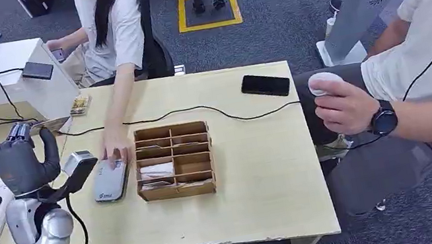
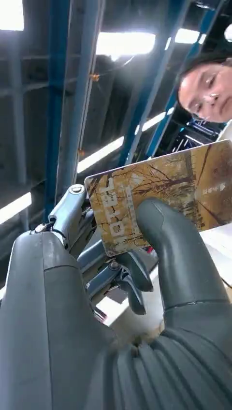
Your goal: Pass the card to the sensor for recognition and then transmit it.
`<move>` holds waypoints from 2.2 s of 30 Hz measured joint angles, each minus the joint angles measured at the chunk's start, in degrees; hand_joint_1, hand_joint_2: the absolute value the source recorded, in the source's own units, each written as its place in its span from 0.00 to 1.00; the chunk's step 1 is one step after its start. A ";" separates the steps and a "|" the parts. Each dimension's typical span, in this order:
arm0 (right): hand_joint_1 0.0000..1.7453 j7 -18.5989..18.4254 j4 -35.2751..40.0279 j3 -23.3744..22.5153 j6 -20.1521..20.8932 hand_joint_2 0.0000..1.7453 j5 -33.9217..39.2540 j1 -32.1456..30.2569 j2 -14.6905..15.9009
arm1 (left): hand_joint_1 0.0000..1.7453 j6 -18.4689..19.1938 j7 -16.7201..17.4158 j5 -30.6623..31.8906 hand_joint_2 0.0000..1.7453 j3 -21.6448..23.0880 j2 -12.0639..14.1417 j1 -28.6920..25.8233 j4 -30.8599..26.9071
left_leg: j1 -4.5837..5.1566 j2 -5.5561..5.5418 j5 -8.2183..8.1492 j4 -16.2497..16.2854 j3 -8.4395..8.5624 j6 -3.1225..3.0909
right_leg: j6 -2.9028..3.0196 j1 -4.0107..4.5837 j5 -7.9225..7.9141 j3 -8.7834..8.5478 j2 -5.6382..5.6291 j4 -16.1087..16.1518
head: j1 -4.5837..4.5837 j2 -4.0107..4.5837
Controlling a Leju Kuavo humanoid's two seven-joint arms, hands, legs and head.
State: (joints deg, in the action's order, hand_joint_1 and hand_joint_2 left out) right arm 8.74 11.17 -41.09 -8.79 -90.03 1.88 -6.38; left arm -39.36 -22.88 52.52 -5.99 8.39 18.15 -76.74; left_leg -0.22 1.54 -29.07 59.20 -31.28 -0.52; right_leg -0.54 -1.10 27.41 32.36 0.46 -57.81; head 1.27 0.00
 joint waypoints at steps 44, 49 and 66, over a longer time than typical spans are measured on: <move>0.00 -1.11 0.00 1.53 -0.26 1.00 0.07 0.19 0.68 | 0.00 0.17 3.50 -2.36 1.00 5.11 1.57 5.38 11.08 | 0.00 0.03 0.00 0.00 -0.10 0.00 | 0.00 0.00 0.00 0.10 -0.02 0.00 | 0.00 0.00; 0.00 -1.25 0.00 1.53 -0.35 1.00 0.77 0.18 0.68 | 0.00 1.12 3.39 -5.85 1.00 5.11 1.48 5.38 10.99 | 0.00 0.03 0.00 0.01 -0.10 0.00 | 0.00 0.00 0.00 0.11 -0.02 0.00 | 0.00 0.00; 0.00 -1.09 0.00 1.07 -0.98 1.00 3.15 -0.17 0.68 | 0.00 26.75 1.11 -10.12 1.00 12.68 6.27 -12.04 -13.74 | 0.00 0.22 -0.14 0.00 -0.22 -0.08 | -0.03 0.00 0.04 0.26 -0.20 0.01 | 0.00 0.00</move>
State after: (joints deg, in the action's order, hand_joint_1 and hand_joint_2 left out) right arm 7.65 11.17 -40.02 -9.77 -86.88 1.72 -5.70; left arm -12.61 -21.77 42.41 6.69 14.67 6.11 -90.47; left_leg -0.22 1.76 -29.21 59.20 -31.50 -0.60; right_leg -0.57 -1.11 27.45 32.62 0.26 -57.81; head 1.27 0.00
